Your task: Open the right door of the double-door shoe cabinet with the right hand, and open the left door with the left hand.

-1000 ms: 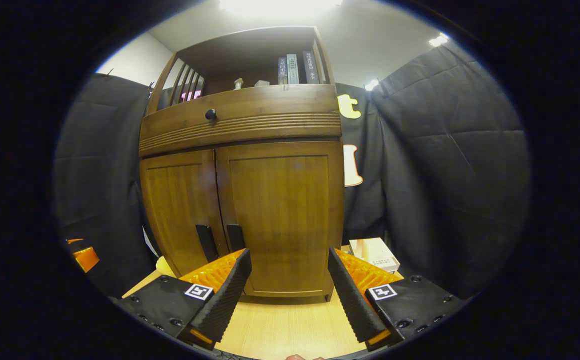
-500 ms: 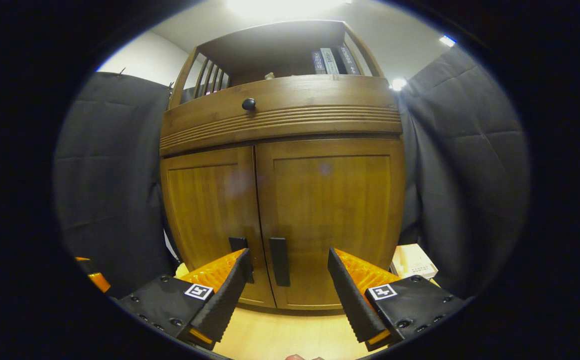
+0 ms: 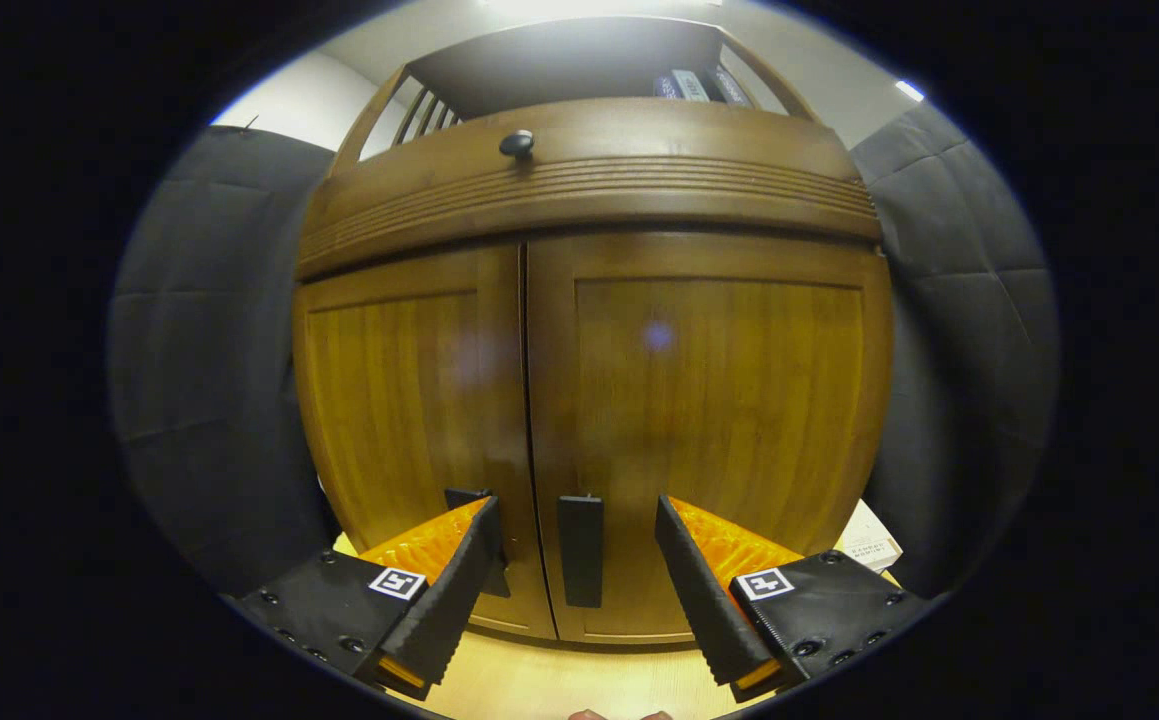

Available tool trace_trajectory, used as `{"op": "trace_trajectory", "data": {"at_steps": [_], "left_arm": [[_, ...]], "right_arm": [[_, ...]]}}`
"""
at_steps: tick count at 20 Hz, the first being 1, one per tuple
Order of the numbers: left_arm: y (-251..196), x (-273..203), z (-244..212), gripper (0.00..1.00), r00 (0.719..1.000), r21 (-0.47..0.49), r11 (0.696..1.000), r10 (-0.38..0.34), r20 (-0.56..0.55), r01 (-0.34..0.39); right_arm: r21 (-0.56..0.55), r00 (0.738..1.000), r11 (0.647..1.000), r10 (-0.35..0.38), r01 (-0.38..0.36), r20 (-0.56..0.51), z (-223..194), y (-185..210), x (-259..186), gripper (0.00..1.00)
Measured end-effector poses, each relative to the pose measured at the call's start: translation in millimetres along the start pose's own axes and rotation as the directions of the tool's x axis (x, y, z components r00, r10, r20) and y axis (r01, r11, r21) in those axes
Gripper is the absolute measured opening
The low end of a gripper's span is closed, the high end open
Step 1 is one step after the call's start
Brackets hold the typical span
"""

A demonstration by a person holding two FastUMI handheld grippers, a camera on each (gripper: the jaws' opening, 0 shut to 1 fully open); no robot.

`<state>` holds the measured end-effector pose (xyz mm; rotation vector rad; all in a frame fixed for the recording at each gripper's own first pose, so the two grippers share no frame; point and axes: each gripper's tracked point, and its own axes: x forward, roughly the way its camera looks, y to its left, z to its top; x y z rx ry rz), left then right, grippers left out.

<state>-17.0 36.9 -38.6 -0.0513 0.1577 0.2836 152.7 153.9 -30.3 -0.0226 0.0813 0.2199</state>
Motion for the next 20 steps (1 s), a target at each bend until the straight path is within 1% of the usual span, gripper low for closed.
{"op": "trace_trajectory", "data": {"at_steps": [2,6,10,11,12,14,15,18,19,20], "left_arm": [[5,0,-3,0.99,0.999,-0.009,0.999,0.037,-0.025,-0.038],[11,3,-4,0.99,0.995,0.004,0.996,0.085,-0.043,-0.085],[6,6,0,0.96,0.996,0.011,0.996,0.085,-0.036,-0.084],[4,11,0,0.96,0.996,0.014,0.997,0.082,-0.037,-0.081],[2,16,-1,0.99,0.996,0.018,0.997,0.079,-0.039,-0.078],[0,23,-4,0.97,0.996,0.033,0.997,0.073,-0.043,-0.071],[-1,25,-3,0.99,0.997,0.040,0.997,0.069,-0.045,-0.067],[-5,30,-1,0.99,0.997,0.058,0.997,0.055,-0.048,-0.052],[-6,32,-1,0.99,0.998,0.056,0.997,0.050,-0.047,-0.047],[-8,32,-1,0.99,0.998,0.052,0.998,0.044,-0.046,-0.041]], "right_arm": [[-0.009,1.000,1.000,-0.004,0.004,-0.021,-11,-1,14,0.97],[-0.017,0.998,1.000,-0.011,0.010,-0.058,-29,0,39,0.96],[-0.015,0.996,1.000,-0.006,0.005,-0.093,-49,-1,50,0.97],[-0.021,0.996,1.000,-0.004,0.002,-0.094,-53,-1,51,0.97],[-0.030,0.996,1.000,-0.005,0.002,-0.089,-54,-2,53,0.96],[-0.038,0.997,0.999,-0.006,0.003,-0.075,-52,-2,56,0.86],[-0.037,0.997,0.999,-0.014,0.012,-0.071,-51,-3,57,0.76],[-0.014,0.996,0.999,-0.046,0.045,-0.077,-51,-7,63,0.46],[0.003,0.995,0.999,-0.032,0.032,-0.093,-56,-2,64,0.44],[0.012,0.995,0.999,-0.042,0.044,-0.092,-52,-4,56,0.42]]}}
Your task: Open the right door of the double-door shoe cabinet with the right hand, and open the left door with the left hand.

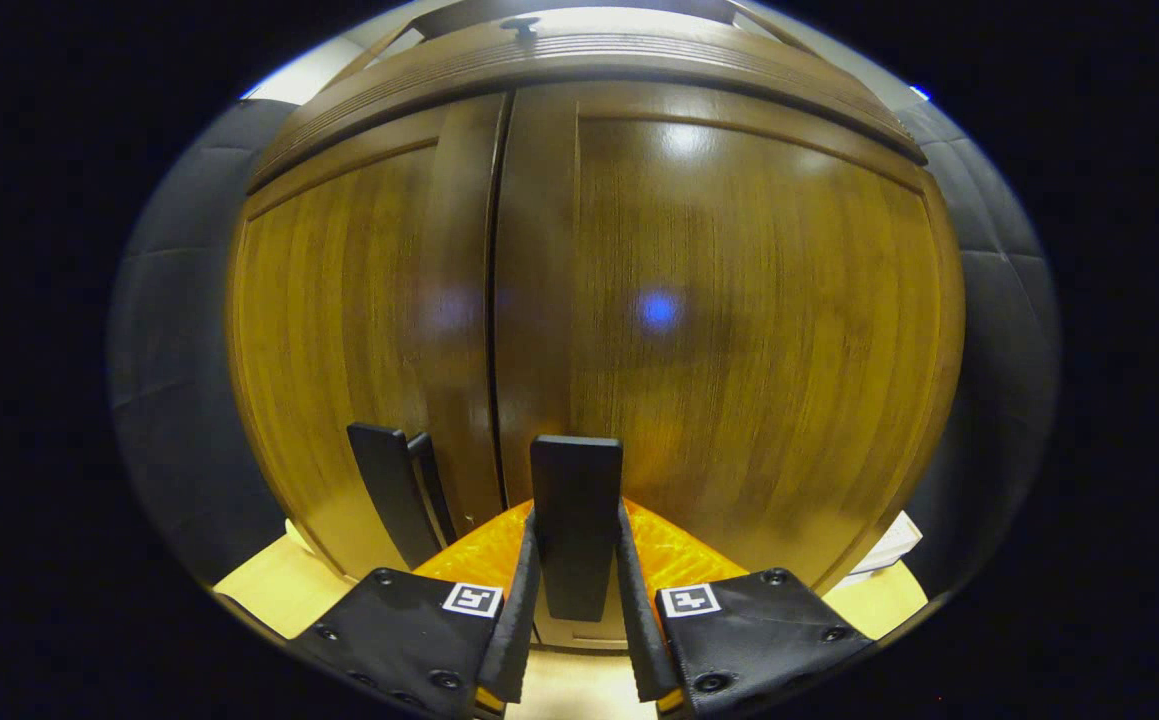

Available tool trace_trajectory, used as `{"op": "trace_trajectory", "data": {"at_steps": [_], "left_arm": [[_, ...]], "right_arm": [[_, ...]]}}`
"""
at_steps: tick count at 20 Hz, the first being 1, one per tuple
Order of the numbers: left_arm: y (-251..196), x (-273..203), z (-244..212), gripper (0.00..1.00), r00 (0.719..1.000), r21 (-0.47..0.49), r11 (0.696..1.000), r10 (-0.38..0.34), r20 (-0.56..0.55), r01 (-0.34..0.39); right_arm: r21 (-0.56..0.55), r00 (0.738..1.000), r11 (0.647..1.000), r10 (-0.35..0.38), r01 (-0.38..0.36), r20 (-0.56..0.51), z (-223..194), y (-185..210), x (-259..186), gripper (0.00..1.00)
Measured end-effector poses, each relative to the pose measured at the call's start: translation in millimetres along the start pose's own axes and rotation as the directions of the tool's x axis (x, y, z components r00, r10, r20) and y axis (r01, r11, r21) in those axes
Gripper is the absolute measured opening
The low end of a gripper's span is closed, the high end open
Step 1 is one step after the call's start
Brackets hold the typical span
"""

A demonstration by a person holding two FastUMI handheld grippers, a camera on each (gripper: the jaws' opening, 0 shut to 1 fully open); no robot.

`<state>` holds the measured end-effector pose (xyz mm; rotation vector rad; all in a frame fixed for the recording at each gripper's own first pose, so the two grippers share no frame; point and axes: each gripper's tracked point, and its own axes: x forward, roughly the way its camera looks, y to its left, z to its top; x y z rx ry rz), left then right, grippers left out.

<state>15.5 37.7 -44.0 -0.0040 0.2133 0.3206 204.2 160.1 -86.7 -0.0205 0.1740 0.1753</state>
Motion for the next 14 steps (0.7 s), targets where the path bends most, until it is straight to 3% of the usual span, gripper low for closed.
{"op": "trace_trajectory", "data": {"at_steps": [3,4,9,14], "left_arm": [[-1,0,0,0.99,1.000,0.012,1.000,-0.004,0.007,0.004],[-4,-3,2,0.99,1.000,0.019,1.000,-0.007,0.010,0.007],[-5,-8,-5,0.97,0.999,-0.006,0.999,-0.044,0.004,0.044],[-12,-10,3,0.99,0.996,0.008,0.996,-0.087,0.017,0.087]], "right_arm": [[0.021,1.000,1.000,0.007,-0.006,-0.015,-4,2,6,0.28],[0.021,1.000,1.000,0.021,-0.021,-0.010,-2,2,6,0.28],[0.027,0.992,0.993,0.116,-0.115,-0.048,-4,4,7,0.03],[0.009,0.992,0.993,0.116,-0.116,-0.054,-1,4,-3,0.06]]}}
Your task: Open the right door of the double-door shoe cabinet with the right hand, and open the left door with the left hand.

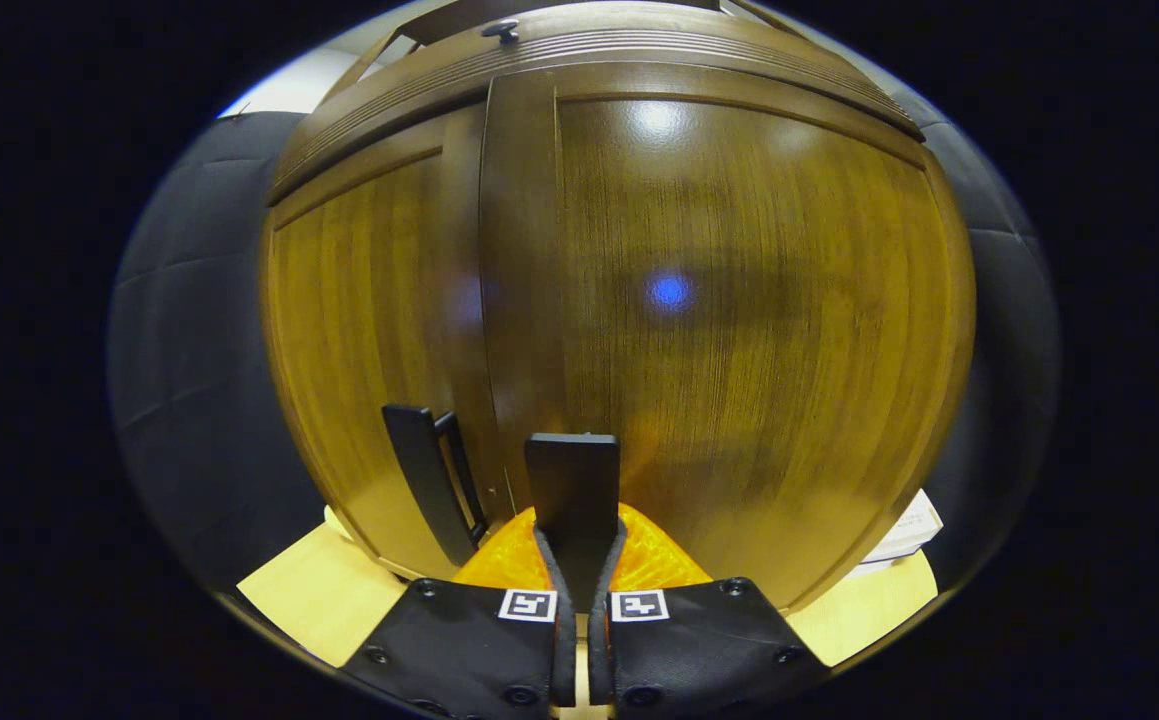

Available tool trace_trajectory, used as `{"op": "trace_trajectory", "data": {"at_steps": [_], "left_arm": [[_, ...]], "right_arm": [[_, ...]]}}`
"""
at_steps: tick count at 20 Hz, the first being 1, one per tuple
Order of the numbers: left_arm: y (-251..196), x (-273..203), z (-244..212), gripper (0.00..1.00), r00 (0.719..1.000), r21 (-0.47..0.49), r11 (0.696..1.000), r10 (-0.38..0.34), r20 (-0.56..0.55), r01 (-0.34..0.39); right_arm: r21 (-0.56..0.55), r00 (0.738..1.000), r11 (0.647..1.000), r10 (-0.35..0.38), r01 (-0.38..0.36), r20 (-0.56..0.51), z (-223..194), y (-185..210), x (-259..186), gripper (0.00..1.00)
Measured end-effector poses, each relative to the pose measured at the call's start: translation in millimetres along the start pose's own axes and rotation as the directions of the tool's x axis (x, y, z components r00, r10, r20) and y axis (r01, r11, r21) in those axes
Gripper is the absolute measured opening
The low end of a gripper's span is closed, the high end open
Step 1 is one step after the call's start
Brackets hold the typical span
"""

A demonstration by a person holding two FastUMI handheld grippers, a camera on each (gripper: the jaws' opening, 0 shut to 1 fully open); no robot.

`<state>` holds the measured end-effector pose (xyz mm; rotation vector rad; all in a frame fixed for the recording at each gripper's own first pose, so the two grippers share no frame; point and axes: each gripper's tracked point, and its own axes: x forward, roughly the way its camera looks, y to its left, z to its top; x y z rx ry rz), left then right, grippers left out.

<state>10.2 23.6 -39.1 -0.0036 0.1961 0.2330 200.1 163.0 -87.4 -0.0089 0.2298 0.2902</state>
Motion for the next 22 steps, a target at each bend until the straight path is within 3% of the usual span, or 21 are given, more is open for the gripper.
{"op": "trace_trajectory", "data": {"at_steps": [2,5,6,15,22], "left_arm": [[-3,-4,0,0.99,1.000,-0.001,1.000,-0.023,0.009,0.023],[-6,-13,-6,0.99,0.999,0.005,0.999,-0.042,0.010,0.042],[-7,-14,-7,0.99,0.999,0.002,0.999,-0.051,0.006,0.051],[-16,-33,-17,0.99,0.993,-0.004,0.993,-0.114,0.004,0.114],[-42,-35,-19,0.99,0.979,-0.003,0.979,-0.204,-0.001,0.204]], "right_arm": [[0.001,1.000,1.000,0.003,-0.003,-0.005,1,0,0,0.02],[0.004,1.000,1.000,0.002,-0.002,-0.005,1,-1,0,0.06],[0.008,1.000,1.000,0.001,-0.001,-0.005,0,-1,1,0.02],[0.007,1.000,1.000,-0.025,0.025,-0.001,1,-3,1,0.02],[0.022,0.997,0.998,-0.068,0.067,0.021,2,-5,0,0.02]]}}
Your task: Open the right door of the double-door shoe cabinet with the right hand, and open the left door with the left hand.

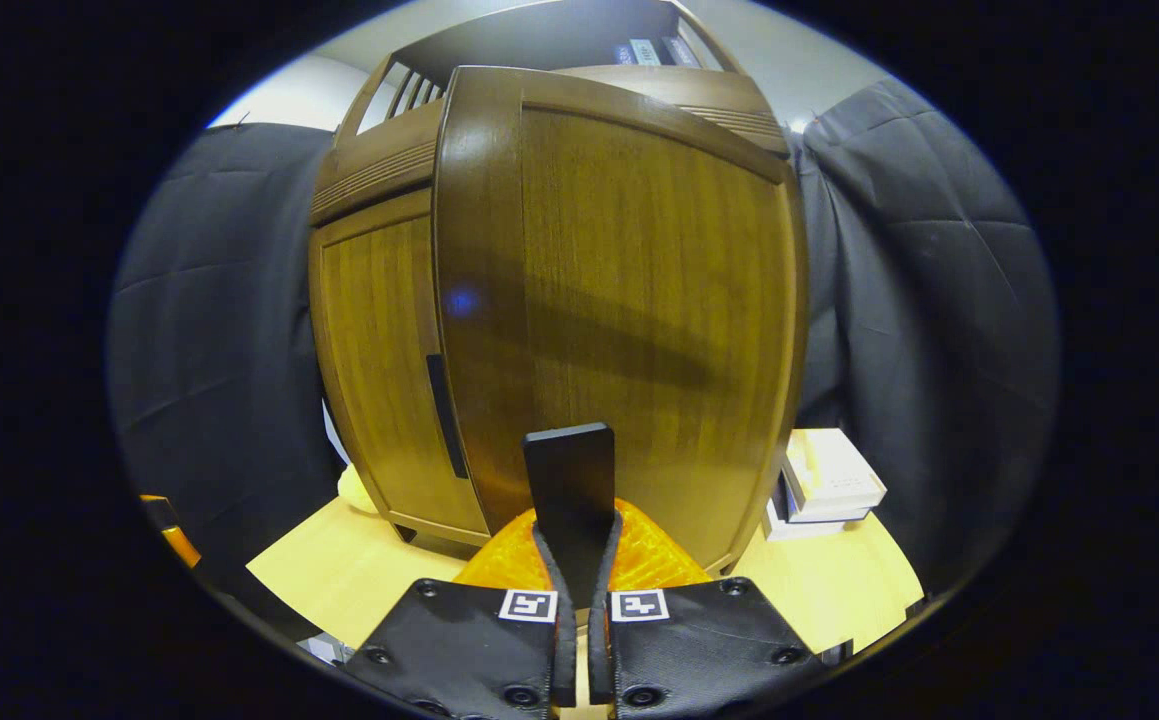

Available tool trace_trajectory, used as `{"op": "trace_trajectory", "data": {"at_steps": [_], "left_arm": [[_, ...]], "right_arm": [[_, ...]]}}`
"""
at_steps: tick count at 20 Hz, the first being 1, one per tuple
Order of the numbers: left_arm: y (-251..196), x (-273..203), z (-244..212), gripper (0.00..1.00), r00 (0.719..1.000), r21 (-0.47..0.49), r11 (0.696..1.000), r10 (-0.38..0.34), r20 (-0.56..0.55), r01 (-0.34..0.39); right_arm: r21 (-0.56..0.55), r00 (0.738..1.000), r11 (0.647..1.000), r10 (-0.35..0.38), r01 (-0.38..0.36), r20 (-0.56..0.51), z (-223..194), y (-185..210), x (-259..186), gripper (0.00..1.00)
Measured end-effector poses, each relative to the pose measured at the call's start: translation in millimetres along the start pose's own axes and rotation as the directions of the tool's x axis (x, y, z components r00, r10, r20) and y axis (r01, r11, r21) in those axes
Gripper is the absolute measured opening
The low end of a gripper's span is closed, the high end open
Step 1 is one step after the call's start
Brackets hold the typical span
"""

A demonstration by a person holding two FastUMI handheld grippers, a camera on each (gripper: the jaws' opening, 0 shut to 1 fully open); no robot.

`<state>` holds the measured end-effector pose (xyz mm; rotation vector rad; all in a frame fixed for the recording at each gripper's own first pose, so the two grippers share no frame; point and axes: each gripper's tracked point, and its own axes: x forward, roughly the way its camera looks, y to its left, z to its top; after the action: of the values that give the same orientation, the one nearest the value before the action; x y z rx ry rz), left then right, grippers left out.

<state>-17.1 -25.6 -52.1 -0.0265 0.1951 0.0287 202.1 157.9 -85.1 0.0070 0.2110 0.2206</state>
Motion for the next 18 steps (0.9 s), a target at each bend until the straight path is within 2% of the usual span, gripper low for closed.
{"op": "trace_trajectory", "data": {"at_steps": [2,3,8,11,14,15,16,18], "left_arm": [[-7,4,0,0.99,1.000,0.003,1.000,-0.030,0.001,0.030],[-12,6,-2,0.99,0.999,0.003,0.999,-0.045,-0.001,0.045],[-39,14,-5,0.99,0.993,0.004,0.993,-0.119,-0.013,0.119],[-49,17,-7,0.99,0.988,0.016,0.988,-0.152,-0.008,0.152],[-54,21,-13,0.96,0.984,0.005,0.984,-0.177,-0.017,0.177],[-56,25,-15,0.99,0.983,0.000,0.983,-0.183,-0.023,0.183],[-59,29,-20,0.99,0.981,-0.003,0.982,-0.190,-0.028,0.190],[-66,34,-27,0.97,0.979,-0.002,0.979,-0.203,-0.037,0.203]], "right_arm": [[-0.001,1.000,1.000,-0.019,0.019,0.003,-1,-1,2,0.06],[0.004,1.000,1.000,-0.028,0.028,0.002,-2,-1,1,0.02],[0.031,0.997,0.997,-0.074,0.074,-0.003,2,-7,-4,0.02],[0.048,0.995,0.994,-0.095,0.095,-0.005,-3,-32,-19,0.05],[0.045,0.993,0.992,-0.114,0.114,-0.002,-5,-50,-28,0.02],[0.048,0.993,0.992,-0.115,0.115,0.002,-6,-54,-29,0.05],[0.053,0.993,0.992,-0.116,0.116,0.005,-5,-59,-32,0.01],[0.053,0.993,0.992,-0.119,0.118,0.014,-7,-69,-35,0.05]]}}
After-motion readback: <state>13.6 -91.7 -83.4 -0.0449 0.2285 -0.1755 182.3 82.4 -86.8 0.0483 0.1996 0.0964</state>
